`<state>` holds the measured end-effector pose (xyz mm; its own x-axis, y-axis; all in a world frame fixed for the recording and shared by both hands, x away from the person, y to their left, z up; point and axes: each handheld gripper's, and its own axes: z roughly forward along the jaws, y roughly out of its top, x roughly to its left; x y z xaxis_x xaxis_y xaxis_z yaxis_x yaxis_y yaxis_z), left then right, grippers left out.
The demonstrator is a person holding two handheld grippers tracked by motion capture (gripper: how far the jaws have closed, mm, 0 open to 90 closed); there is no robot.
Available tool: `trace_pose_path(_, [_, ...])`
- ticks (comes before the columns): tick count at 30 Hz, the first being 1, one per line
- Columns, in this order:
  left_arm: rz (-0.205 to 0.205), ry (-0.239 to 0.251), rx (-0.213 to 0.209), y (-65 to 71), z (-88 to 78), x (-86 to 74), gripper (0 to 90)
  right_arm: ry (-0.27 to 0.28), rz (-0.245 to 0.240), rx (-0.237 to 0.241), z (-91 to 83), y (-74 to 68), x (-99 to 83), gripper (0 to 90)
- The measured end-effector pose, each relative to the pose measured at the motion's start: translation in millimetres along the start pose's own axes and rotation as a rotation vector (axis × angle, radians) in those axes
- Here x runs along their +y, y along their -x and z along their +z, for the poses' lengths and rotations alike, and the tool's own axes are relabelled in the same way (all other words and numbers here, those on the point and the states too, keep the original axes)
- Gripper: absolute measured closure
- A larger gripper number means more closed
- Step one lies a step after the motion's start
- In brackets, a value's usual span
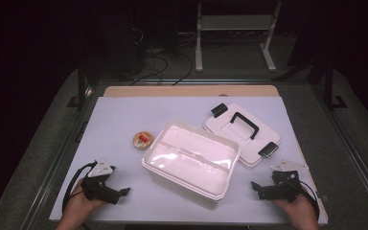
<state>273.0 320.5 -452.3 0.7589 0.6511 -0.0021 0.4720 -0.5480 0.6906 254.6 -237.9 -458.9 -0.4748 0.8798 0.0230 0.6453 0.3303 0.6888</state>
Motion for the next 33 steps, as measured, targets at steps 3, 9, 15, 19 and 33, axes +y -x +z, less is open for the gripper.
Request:
trace_pose_path(3, [-0.002,0.0,0.002,-0.3,-0.5,0.1,0.0,-0.002,0.001,0.0,-0.3,0.0,0.2,1.5])
trace_pose_path(9, [0.015,0.022,-0.003,0.0,-5.1,1.0,15.6,-0.005,0.013,-0.011,-9.6,2.0,2.0,27.2])
trace_pose_path(15, [0.038,0.015,-0.032,4.6,-6.7,8.8,40.7,-0.006,0.0,0.001,-20.2,-3.6,8.0,56.0])
trace_pose_path(19, [0.031,0.043,-0.057,5.1,-11.1,18.2,57.7,0.011,-0.047,0.019,-27.2,-10.1,13.5,72.2])
trace_pose_path(33, [0.037,0.027,-0.119,8.1,-10.5,43.9,89.8,0.072,-0.127,0.177,-29.9,-19.5,26.5,89.8])
